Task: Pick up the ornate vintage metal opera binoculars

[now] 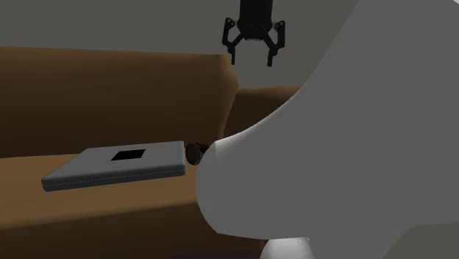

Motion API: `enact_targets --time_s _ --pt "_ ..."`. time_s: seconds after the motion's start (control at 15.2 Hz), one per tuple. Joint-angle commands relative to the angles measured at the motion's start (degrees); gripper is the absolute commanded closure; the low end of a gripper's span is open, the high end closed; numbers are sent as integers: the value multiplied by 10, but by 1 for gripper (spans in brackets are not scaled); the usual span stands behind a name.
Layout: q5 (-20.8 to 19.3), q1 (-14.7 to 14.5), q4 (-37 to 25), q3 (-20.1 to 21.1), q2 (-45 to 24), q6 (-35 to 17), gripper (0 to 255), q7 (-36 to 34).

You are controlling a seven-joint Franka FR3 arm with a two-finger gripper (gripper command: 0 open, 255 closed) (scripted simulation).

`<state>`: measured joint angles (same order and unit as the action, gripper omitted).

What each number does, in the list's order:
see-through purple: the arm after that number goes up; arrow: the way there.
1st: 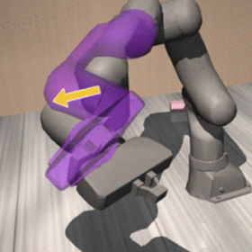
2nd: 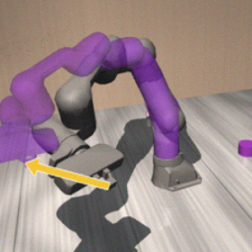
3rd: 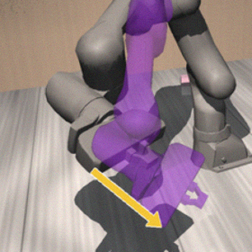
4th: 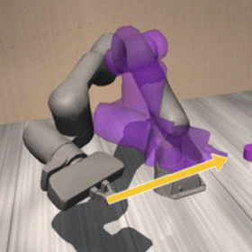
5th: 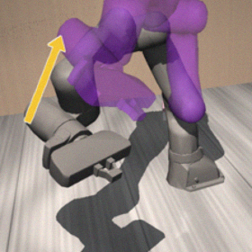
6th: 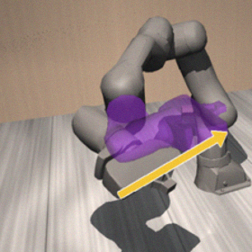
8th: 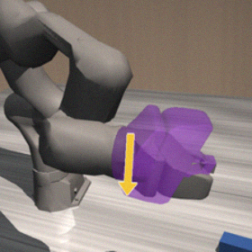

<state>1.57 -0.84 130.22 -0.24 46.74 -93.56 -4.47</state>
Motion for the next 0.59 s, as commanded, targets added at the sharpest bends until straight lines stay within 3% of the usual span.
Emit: enact_targets --time_s 0.0,0.53 --pt "0 0 0 0 0 0 0 0" --pt "53 12 45 43 -103 -111 0 -114"
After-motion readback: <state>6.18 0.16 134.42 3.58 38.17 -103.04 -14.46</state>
